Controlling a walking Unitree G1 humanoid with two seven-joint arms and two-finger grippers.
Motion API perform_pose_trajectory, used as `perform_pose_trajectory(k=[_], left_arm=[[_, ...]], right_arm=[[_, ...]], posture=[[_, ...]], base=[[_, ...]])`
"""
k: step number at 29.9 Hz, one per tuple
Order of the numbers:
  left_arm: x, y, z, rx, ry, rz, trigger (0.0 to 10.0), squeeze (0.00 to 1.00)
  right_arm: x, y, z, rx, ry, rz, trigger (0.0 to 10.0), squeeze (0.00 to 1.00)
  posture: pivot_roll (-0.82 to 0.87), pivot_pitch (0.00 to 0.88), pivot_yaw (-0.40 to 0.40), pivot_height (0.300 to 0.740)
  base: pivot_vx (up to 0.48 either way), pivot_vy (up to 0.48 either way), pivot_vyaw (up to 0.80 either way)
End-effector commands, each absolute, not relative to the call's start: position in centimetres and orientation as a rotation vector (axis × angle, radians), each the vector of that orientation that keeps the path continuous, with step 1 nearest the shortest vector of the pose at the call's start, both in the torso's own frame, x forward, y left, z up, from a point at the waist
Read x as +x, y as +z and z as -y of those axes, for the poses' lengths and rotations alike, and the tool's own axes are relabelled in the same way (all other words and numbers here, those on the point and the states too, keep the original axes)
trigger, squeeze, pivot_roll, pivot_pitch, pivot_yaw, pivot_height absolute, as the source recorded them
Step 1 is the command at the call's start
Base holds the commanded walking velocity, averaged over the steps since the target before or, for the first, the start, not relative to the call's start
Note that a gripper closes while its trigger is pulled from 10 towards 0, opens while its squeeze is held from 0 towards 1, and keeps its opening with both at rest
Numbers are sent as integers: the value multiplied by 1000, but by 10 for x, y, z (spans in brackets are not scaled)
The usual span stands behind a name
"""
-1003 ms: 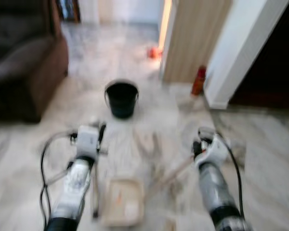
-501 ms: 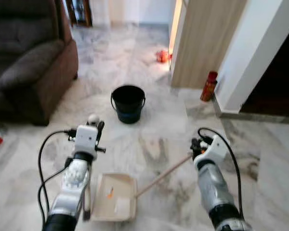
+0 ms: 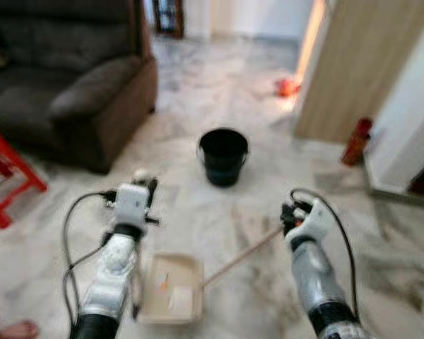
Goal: Sweep floor
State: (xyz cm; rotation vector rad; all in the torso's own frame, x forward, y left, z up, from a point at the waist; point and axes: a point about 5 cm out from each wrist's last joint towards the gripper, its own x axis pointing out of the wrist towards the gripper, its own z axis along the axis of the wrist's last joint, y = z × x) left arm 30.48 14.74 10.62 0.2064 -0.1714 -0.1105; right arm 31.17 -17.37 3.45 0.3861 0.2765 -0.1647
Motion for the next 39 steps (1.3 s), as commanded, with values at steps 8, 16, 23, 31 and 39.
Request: perform_pose_trajectory(k=[8,16,23,31,39], left_arm=[[307,116,-156,222,-87,211,10000,0],[306,115,-156,220,-82,210,10000,0],[306,115,-156,221,-81,212,10000,0],[306,115,-156,220,-81,210,10000,0],[306,116,-156,222,-80,211,10000,0]], right_arm=[[321,48,167,390,-122,-229,10000,0],[321,48,165,387,-109,-234,10000,0],[321,49,167,400,-116,-224,10000,0],[321,49,167,396,-111,-224,10000,0],[321,48,166,395,-104,-229,10000,0]], posture=[[51,0,-49,740],[54,0,-52,740],[50,0,-51,740],[54,0,-54,740],[53,0,-52,740]], base=[[281,0,0],[282,0,0],[281,0,0],[282,0,0],[282,0,0]])
